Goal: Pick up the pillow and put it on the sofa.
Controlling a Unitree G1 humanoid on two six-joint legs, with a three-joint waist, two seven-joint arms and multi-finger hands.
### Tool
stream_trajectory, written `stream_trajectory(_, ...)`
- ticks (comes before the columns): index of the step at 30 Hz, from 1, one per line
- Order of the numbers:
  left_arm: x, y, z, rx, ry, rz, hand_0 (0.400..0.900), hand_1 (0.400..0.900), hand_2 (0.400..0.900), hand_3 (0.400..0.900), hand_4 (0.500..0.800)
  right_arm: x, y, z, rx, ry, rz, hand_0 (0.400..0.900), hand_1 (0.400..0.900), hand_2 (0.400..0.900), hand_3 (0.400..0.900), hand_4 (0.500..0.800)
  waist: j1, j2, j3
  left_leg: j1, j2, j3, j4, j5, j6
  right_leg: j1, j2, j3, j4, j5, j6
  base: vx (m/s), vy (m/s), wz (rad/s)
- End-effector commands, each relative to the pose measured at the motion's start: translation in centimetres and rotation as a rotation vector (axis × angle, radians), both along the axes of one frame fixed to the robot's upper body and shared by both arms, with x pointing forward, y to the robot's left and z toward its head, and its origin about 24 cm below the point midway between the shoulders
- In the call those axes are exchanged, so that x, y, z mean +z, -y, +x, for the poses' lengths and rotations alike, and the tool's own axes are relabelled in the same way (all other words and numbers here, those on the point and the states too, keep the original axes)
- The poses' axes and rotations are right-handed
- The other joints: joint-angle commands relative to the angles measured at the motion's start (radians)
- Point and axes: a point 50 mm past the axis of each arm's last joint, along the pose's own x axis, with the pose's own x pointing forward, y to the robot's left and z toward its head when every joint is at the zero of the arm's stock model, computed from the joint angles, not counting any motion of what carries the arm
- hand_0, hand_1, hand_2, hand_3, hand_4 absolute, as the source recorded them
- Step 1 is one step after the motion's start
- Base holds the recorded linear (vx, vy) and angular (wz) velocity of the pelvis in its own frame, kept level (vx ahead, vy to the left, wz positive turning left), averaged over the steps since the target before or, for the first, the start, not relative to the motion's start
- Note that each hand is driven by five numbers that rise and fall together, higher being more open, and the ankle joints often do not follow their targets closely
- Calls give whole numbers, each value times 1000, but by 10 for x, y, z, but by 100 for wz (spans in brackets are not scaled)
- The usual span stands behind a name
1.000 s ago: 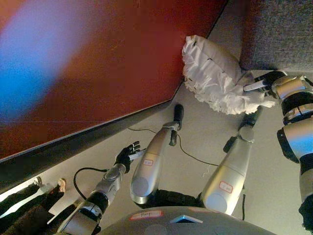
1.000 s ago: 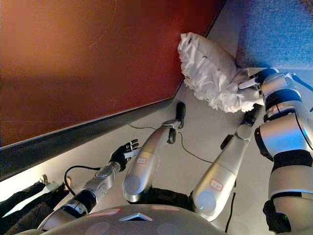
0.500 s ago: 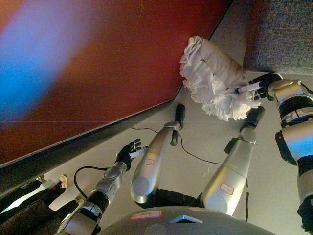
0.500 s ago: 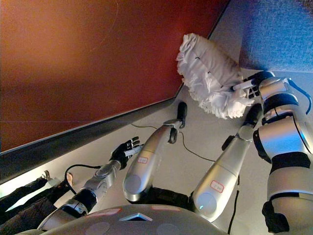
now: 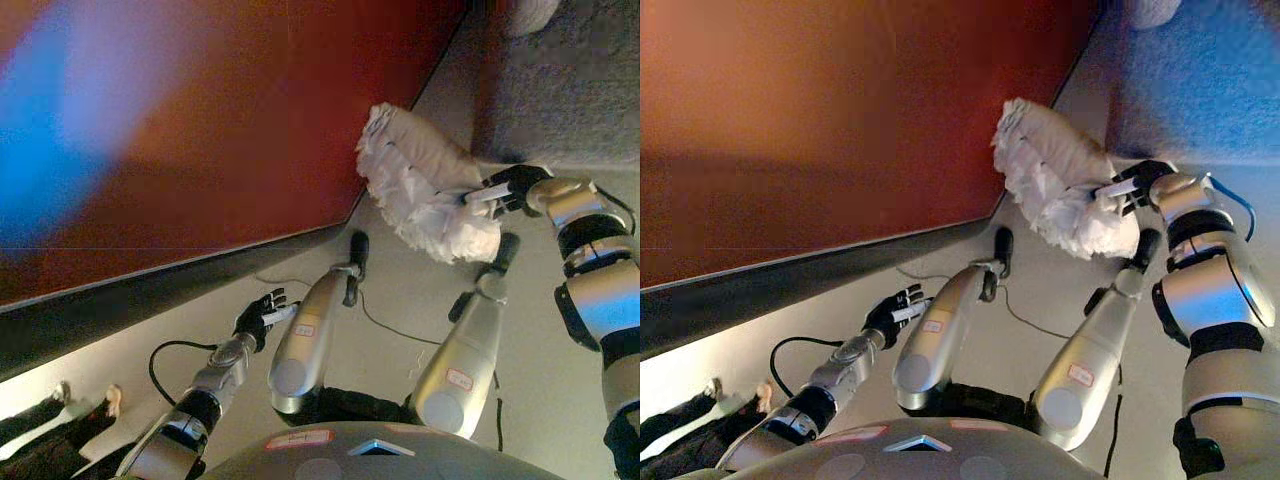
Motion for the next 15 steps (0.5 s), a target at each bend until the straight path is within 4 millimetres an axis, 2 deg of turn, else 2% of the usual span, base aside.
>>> stream_trajectory(1,-5,-49,-22,35,-85,160,900,900,900,900,800,91,-54,35,305,368,114,400,400,400,400,500,-18,-1,46,95,76,-7,-116,68,-48,96,-15,-3,22,-63,7,52,-216,-16)
stream_trajectory(9,-5,-83,-29,82,-167,292,900,900,900,900,800,72,-64,22,378,405,241,400,400,400,400,500,-54,-110,-36,221,153,19,-175,69,-63,253,52,-33,-79,-54,2,63,-209,-12)
stream_trajectory(15,-8,-96,-41,97,-234,355,900,900,900,900,800,60,-70,9,435,394,352,400,400,400,400,500,-67,-163,-105,320,183,21,-244,78,-70,361,90,-37,-141,-57,-3,108,-152,-3)
